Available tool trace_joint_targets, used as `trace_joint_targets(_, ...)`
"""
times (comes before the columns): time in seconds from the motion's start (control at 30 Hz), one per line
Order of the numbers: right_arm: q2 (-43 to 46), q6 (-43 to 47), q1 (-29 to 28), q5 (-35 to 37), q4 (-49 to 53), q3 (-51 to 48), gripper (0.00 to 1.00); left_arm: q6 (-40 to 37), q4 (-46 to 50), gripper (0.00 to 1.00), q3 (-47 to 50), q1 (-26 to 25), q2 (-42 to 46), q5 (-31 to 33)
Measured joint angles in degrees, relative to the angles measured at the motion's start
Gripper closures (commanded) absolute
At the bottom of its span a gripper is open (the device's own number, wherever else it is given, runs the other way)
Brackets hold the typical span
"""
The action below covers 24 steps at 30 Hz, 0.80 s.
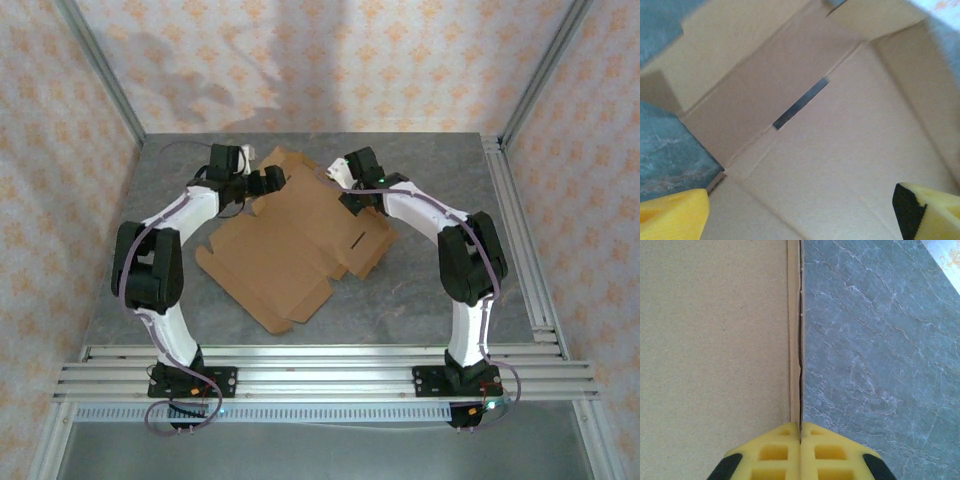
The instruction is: Fold the paper box
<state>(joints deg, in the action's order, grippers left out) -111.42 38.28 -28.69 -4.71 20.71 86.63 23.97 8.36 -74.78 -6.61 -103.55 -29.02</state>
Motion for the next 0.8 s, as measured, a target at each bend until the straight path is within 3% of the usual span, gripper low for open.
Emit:
trace_joint_targets(0.4, 0.79, 4.26, -3.41, 4.87, -7.13, -5.44, 1.0, 1.49, 3.08, 0.04, -17.09, -0.04, -8.9, -0.5)
trace_joint_targets(0.8, 1.14, 6.8, -4.17, 6.75, -9.25, -5.68, 1.0, -4.2, 17.51, 0.05, -38.66, -0.52, -23.96, -1.22)
